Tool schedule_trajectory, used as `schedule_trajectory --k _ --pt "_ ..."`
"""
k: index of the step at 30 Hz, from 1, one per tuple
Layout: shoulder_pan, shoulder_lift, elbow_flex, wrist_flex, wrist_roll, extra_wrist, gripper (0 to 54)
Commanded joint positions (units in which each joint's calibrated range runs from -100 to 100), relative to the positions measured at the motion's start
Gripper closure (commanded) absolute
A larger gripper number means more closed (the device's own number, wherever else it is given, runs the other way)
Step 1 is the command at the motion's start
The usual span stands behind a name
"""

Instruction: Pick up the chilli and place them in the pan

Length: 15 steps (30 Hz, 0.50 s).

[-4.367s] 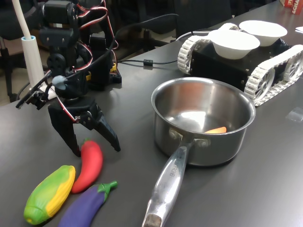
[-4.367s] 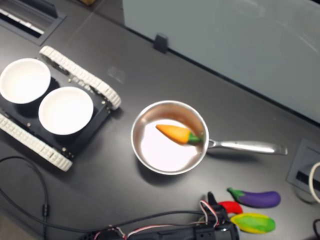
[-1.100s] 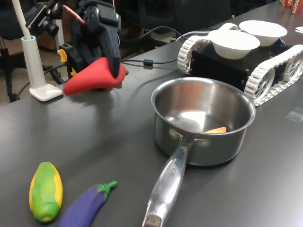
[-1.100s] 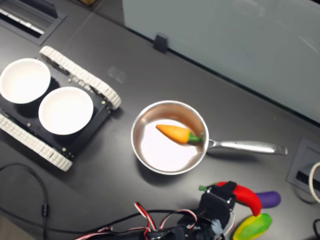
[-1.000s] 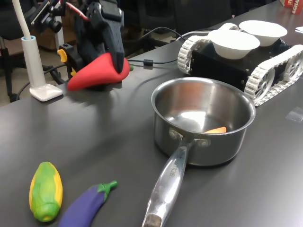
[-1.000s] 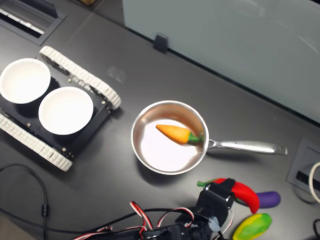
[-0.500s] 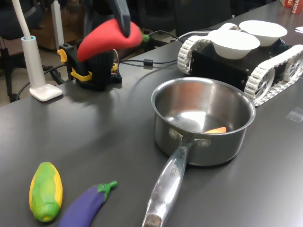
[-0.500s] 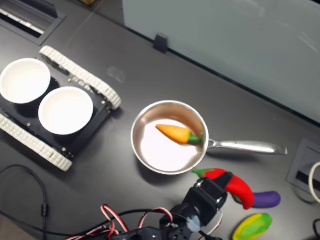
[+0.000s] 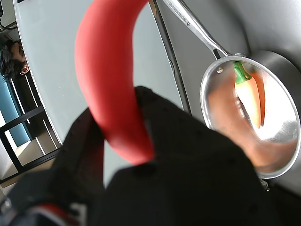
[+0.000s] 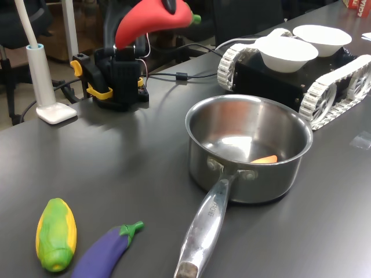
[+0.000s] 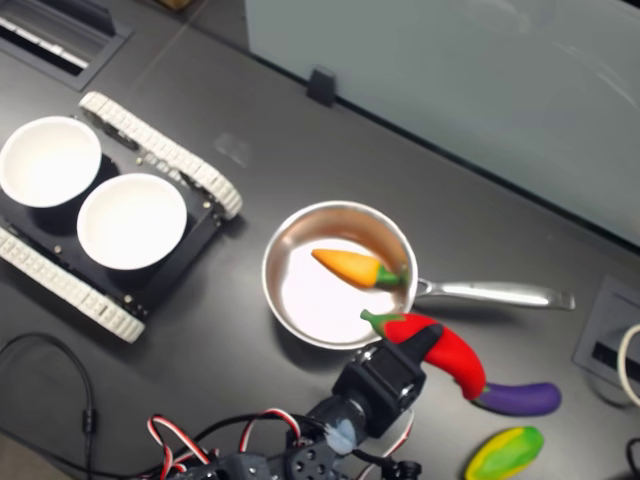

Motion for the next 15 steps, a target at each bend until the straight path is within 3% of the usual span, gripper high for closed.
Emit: schedule_trajectory --k 1,15 --pt "-1.51 -4.01 -0.96 -3.15 -1.37 1.18 53.6" --pt "-9.07 -9.5 8.58 -8.26 -5.42 2.1 53.6"
